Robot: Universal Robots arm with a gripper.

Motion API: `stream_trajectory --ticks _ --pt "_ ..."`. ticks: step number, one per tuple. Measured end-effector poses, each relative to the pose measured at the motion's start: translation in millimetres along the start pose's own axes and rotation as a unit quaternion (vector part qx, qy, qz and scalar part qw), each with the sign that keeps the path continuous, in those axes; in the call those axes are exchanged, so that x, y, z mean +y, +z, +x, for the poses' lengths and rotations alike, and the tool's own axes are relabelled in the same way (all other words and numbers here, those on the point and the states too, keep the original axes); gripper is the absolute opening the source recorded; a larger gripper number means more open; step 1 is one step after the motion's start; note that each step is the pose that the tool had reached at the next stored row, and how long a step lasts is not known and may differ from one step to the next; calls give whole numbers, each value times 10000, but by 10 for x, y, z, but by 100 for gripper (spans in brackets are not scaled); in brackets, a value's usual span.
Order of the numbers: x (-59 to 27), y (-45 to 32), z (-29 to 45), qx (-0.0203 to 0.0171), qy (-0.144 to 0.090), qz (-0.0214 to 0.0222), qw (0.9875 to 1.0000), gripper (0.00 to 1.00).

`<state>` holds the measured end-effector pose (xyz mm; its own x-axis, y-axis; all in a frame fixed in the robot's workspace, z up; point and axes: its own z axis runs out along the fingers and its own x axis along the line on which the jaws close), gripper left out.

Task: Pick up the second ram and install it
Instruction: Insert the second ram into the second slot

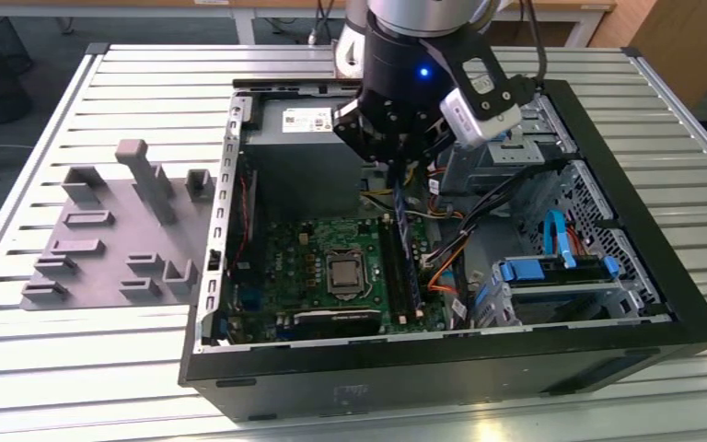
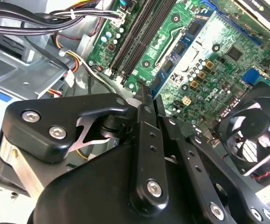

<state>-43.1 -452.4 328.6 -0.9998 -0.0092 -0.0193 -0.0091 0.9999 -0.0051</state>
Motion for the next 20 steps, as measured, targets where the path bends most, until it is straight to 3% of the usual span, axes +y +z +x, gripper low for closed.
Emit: stream_trajectory --ticks 5,10,20 --pt "0 89 -9 21 -1 0 10000 14" --pt "-7 138 -24 157 -1 -1 9999 14" --pt "-51 277 -87 161 11 -1 9999 14"
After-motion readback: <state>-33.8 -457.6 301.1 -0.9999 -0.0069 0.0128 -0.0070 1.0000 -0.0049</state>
